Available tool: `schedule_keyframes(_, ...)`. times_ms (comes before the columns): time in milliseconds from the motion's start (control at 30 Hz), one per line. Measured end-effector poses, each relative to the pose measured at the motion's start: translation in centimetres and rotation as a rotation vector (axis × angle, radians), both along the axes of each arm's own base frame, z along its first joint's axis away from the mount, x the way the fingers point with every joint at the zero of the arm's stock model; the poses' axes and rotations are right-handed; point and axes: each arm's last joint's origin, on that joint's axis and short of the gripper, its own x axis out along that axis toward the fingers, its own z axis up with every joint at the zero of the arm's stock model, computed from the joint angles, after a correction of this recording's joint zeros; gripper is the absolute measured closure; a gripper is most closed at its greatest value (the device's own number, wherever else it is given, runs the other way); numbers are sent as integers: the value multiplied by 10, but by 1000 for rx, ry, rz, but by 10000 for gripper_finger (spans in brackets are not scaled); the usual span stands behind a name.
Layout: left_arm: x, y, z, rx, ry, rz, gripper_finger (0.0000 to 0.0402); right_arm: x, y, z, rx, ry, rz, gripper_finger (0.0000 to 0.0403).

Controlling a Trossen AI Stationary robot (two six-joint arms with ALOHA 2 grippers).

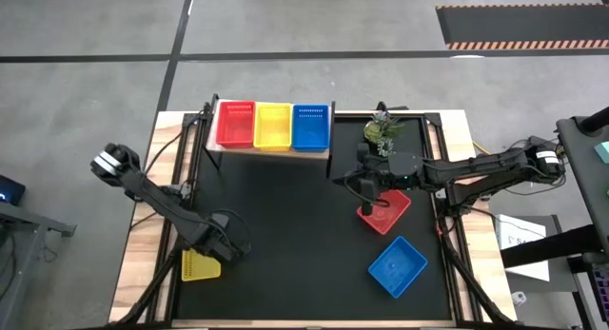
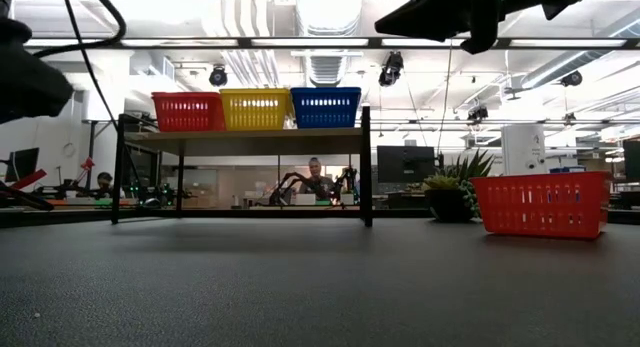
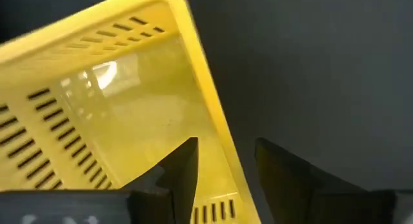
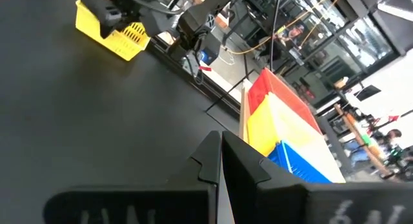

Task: Stack baskets on shelf by color
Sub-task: Stack the yellow bin on top of the yellow bins on the shelf

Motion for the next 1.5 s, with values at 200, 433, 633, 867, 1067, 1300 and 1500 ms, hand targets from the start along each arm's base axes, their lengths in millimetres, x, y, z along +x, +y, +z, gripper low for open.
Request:
schedule_keyframes(200,5,-3,-2,-1,-18,-156,347,0,0,-2,134,15,-23,394)
schedule_keyframes(433,7,-5,3,-3,-56,-360,399,-1,3,-4,279,41,21,394)
schedule_keyframes(633,21,-12,29,59,-238,-804,401,-1,4,-4,350,44,32,368)
schedule_keyframes(867,54,-16,71,356,-559,-1235,401,3,7,-5,447,45,109,285)
schedule_keyframes(1067,70,-13,79,506,-681,-1516,402,25,9,-8,465,39,188,232)
schedule_keyframes(1300,74,-6,79,557,-667,-1622,402,61,16,-1,503,139,396,209)
schedule_keyframes(1500,74,-6,78,564,-667,-1648,402,91,18,2,490,312,438,209)
